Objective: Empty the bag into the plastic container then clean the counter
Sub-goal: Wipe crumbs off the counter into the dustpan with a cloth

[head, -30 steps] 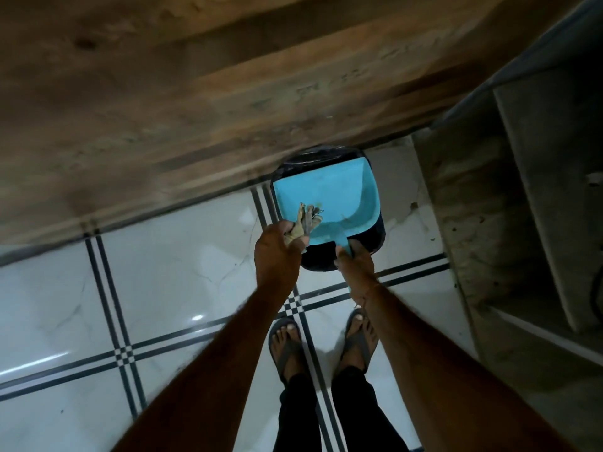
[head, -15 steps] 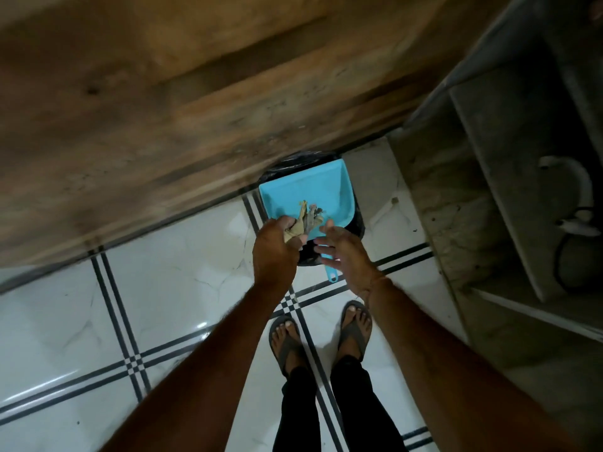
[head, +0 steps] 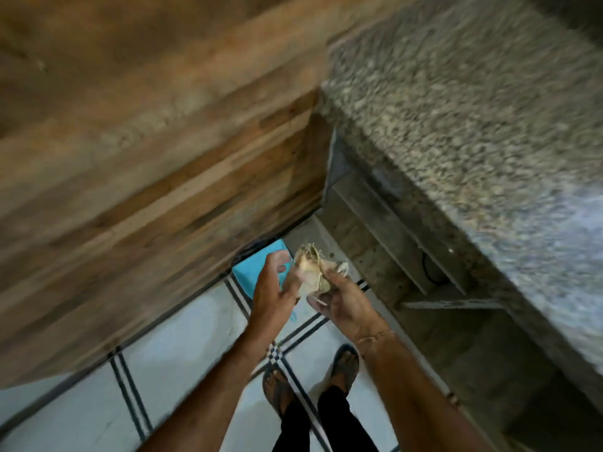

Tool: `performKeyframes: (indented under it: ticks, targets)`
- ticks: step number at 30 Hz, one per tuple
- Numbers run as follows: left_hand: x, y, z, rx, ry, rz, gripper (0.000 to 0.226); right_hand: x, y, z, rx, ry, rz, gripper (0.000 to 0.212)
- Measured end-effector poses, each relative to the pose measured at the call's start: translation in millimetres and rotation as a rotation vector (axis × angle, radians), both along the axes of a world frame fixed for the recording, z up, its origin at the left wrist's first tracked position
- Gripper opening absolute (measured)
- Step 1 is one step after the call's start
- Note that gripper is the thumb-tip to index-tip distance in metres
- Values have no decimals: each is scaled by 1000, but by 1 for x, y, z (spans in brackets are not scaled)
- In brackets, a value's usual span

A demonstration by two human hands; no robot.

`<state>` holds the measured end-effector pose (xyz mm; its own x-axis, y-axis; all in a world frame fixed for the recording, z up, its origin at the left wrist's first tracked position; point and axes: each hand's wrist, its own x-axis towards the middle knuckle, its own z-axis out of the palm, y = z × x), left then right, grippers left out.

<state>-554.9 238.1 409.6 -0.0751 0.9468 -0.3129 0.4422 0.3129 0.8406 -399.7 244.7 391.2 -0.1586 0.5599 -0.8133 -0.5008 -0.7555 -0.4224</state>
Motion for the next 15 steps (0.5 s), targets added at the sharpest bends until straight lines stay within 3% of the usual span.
performKeyframes:
  ticks: [4, 6, 11, 15]
  targets:
    - [38, 18, 67, -251, -267, 87, 50, 32, 1, 67, 93, 38, -39, 22]
    - [60, 27, 101, -295, -417, 106, 28, 53, 5, 96, 181, 7, -26, 28]
    - [114, 54, 163, -91, -424, 92, 22, 106, 21, 145, 462, -68, -3, 44]
    - [156, 78, 182, -60, -433, 25, 22, 145, 35, 175, 564, -232, -49, 31]
